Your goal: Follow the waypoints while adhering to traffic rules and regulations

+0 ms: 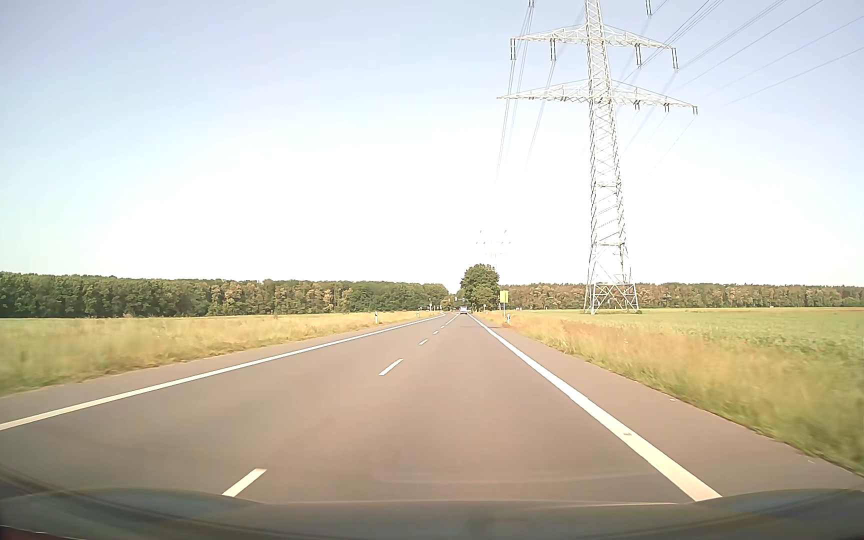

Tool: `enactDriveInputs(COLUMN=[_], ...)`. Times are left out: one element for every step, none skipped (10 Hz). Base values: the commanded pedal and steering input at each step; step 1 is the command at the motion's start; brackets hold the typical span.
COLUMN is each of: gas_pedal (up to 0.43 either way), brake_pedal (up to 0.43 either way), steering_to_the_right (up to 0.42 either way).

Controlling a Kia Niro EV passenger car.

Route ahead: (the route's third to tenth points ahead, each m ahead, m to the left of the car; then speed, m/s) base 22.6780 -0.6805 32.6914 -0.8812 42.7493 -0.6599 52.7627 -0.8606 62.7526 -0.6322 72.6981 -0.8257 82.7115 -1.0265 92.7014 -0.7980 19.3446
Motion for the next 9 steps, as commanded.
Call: enactDriveInputs(gas_pedal=[0.157, 0.157, 0.157, 0.157, 0.157, 0.157, 0.157, 0.157, 0.157], brake_pedal=[0.030, 0.030, 0.030, 0.030, 0.030, 0.030, 0.030, 0.030, 0.030], steering_to_the_right=[0.001, 0.001, 0.001, 0.001, 0.001, 0.001, 0.001, 0.000, 0.000])
